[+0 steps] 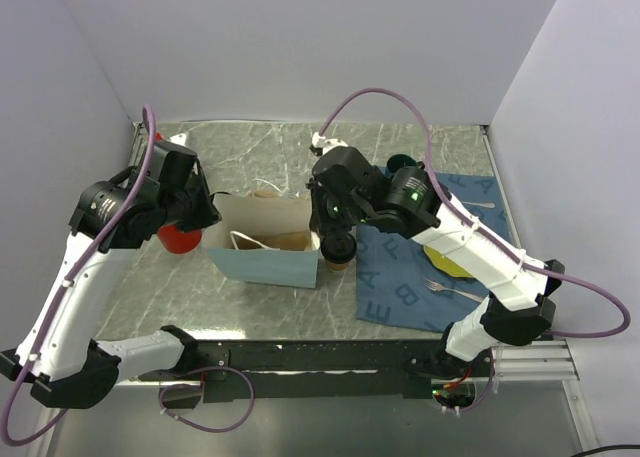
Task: Pack the takeout coffee
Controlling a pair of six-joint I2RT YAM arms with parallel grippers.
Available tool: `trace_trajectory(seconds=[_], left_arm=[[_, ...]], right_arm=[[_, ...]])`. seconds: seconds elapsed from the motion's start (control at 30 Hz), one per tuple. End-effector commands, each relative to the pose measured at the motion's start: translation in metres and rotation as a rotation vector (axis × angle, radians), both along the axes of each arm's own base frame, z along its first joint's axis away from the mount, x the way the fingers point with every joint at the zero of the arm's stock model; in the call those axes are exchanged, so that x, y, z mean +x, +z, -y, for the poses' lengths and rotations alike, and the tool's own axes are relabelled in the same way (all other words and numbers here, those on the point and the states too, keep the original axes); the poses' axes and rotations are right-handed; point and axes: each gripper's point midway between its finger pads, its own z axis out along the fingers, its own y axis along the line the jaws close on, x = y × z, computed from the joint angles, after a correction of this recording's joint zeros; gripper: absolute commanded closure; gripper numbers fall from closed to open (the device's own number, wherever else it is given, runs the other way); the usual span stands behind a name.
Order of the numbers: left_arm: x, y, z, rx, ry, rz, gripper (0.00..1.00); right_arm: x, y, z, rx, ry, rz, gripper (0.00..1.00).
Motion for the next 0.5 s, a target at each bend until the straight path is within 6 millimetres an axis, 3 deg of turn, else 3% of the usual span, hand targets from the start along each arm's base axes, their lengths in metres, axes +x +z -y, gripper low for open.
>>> trace_trajectory(seconds=[0.0, 0.1, 0.13, 0.2, 0.47], left_arm=[[-0.004, 0.001, 0.000, -0.021, 0.006, -0.004, 0.82], [-0.005, -0.018, -0.006, 0.025, 0.016, -0.038, 0.44], [-0.004, -0.022, -0.011, 0.053, 0.028, -0.039, 0.40], [-0.003, -0.031, -0.016, 0.098, 0.025, -0.050, 0.33], [0.008, -0.051, -0.020, 0.174, 0.024, -0.072, 0.34]], right_arm=[[0.002, 0.011, 0.002, 0.023, -0.025, 0.004, 0.79], [0.003, -0.003, 0.005, 0.001, -0.043, -0.020, 0.62], [0.003, 0.000, 0.004, 0.020, -0.040, -0.008, 0.60], [0.005, -0.002, 0.007, 0.018, -0.051, -0.001, 0.57], [0.018, 0.017, 0.021, -0.022, -0.067, 0.088, 0.57]])
